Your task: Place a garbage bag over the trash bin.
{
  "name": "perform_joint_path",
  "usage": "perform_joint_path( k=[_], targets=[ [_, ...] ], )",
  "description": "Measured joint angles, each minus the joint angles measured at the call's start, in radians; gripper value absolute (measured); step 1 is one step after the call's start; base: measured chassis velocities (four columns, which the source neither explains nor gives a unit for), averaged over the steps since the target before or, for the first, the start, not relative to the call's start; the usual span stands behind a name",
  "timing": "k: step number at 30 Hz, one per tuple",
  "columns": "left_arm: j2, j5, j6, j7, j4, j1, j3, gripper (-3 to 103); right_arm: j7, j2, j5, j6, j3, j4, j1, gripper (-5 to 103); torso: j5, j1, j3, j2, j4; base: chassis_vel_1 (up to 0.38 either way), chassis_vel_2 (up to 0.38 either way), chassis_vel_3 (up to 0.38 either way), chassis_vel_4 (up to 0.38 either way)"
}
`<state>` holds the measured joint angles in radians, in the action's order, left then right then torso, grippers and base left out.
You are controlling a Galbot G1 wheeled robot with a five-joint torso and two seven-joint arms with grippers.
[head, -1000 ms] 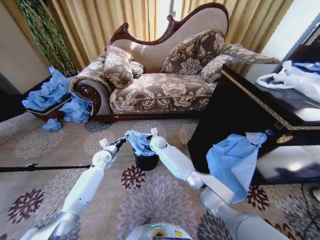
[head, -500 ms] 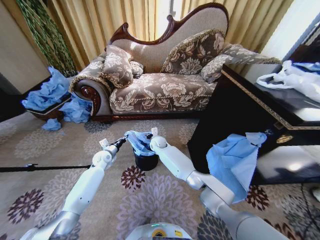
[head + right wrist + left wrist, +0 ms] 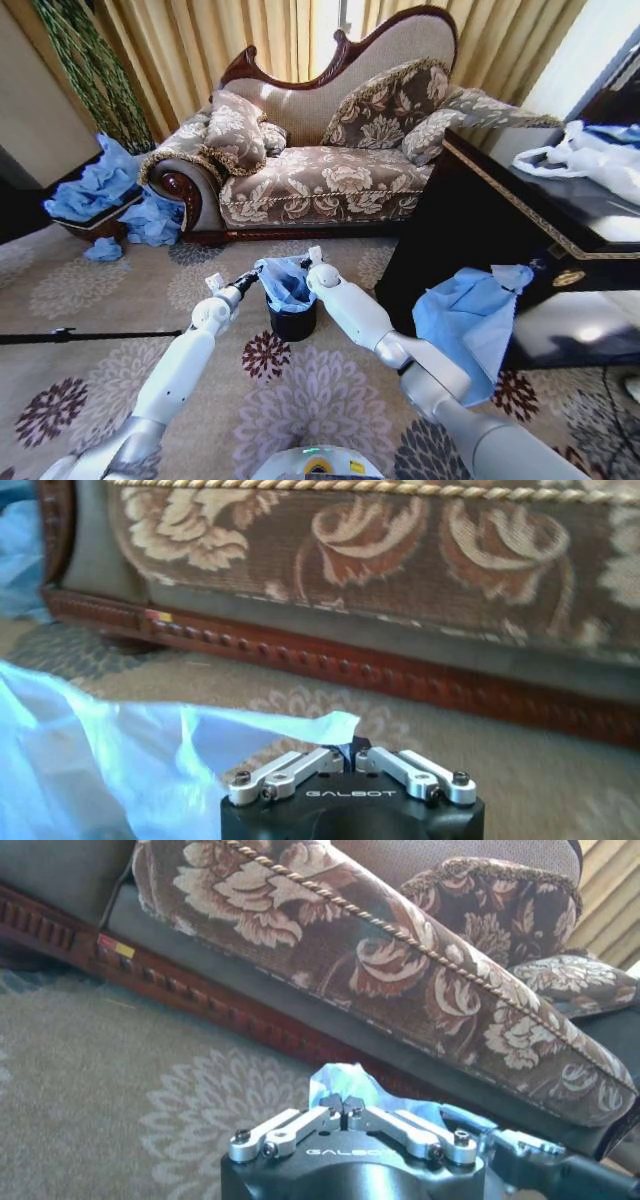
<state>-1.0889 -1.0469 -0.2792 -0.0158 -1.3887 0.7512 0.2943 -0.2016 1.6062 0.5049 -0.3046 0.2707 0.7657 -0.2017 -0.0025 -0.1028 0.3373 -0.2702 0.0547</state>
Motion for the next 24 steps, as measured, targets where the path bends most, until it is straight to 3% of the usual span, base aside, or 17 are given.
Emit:
perform_joint_path(
  k=[2,7,15,24],
  targets=[
    [0.0,-0.001,0.0,-0.002,0.009,-0.008,-0.003,0,0.104,-0.001,-0.07,0.066,-0.016,-0.058,0.012,0,-0.0001,0.0,0.0,0.0,0.0005,0.0,0.0,0.0,0.0],
    [-0.001,-0.002,0.001,-0.005,0.019,-0.009,-0.005,0,0.188,-0.02,-0.14,0.103,-0.02,-0.085,0.015,0,-0.0001,0.0,0.0,0.0,0.0001,0.0,0.0,0.0,0.0],
    [-0.008,0.003,0.007,-0.007,0.071,-0.02,-0.012,0,0.256,-0.043,-0.242,0.136,-0.042,-0.142,0.006,0,0.0,0.0,0.0,0.0,0.0002,0.0,0.0,0.0,0.0],
    [-0.04,0.037,0.009,0.008,0.134,-0.029,-0.037,0,0.284,-0.056,-0.247,0.156,-0.043,-0.147,-0.034,0,0.0,0.0,0.0,0.0,0.0002,0.0,0.0,0.0,0.0]
  ],
)
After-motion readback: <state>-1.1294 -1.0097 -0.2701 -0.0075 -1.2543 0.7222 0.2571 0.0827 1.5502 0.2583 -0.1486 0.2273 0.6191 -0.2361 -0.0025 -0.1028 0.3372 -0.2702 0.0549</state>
